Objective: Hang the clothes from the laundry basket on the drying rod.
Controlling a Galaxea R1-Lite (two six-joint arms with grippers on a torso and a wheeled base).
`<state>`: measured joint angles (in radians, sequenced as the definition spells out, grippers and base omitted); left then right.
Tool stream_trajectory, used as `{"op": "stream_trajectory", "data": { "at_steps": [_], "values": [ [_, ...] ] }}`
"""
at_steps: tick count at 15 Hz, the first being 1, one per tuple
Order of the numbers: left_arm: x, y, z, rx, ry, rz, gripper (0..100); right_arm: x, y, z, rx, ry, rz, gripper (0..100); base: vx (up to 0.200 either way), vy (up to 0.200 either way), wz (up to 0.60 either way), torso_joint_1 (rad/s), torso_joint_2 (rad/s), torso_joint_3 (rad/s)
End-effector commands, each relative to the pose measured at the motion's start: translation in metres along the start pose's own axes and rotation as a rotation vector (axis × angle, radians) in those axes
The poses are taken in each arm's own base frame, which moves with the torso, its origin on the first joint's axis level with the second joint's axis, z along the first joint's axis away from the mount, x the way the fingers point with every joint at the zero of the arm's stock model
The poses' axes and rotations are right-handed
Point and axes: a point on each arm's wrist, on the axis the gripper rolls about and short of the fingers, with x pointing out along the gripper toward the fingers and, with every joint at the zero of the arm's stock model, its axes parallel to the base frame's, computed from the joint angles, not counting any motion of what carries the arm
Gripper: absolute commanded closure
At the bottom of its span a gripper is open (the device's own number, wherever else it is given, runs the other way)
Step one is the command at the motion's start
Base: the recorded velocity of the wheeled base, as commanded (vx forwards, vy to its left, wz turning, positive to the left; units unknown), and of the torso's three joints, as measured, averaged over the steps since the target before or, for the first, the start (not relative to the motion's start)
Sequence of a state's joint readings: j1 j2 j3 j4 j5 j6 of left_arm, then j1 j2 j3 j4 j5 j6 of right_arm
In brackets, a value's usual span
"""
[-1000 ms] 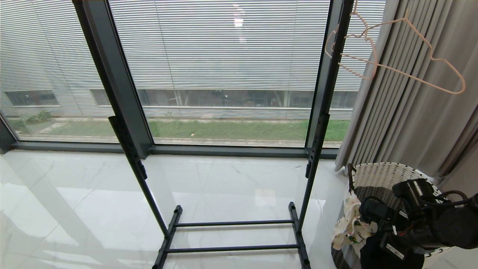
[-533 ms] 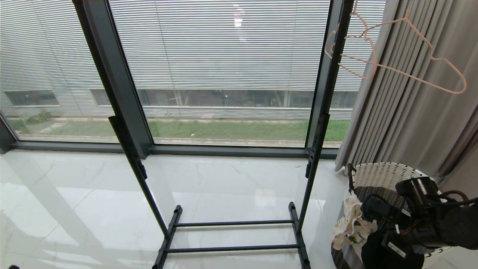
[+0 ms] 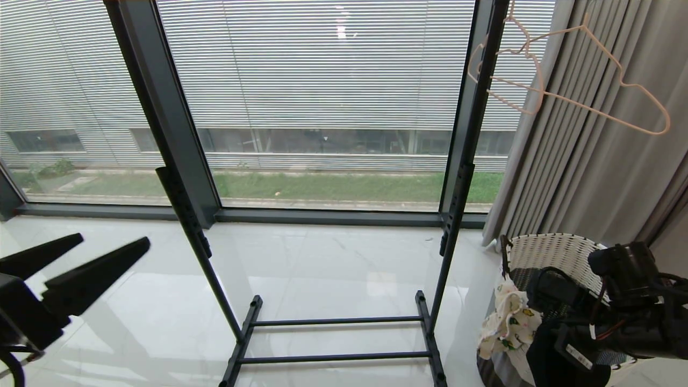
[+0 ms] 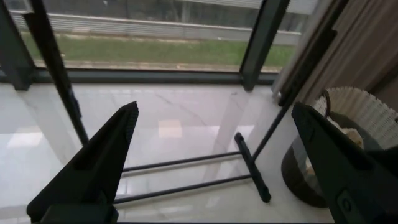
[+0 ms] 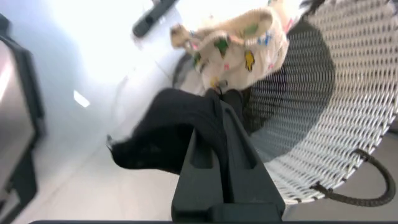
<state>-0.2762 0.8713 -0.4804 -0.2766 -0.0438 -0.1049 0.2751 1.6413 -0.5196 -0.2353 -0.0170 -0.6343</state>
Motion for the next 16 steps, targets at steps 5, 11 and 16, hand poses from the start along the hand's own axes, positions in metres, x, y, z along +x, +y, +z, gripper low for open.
{"op": "stream_trajectory", "data": {
  "at_steps": [5, 11, 16],
  "values": [
    [0.054, -0.038, -0.055, 0.032, 0.399, -0.288, 0, -0.087, 0.005, 0.052, -0.093, -0.216, 0.091, 100, 0.0, 0.0, 0.0, 0.0, 0.0, 0.0],
    [0.065, -0.106, -0.073, 0.076, 0.55, -0.491, 0, -0.124, 0.012, 0.093, -0.192, -0.343, 0.168, 100, 0.0, 0.0, 0.0, 0.0, 0.0, 0.0],
    [0.11, -0.18, -0.066, -0.004, 0.548, -0.517, 0, -0.14, 0.017, 0.096, -0.219, -0.409, 0.179, 100, 0.0, 0.0, 0.0, 0.0, 0.0, 0.0]
  ]
}}
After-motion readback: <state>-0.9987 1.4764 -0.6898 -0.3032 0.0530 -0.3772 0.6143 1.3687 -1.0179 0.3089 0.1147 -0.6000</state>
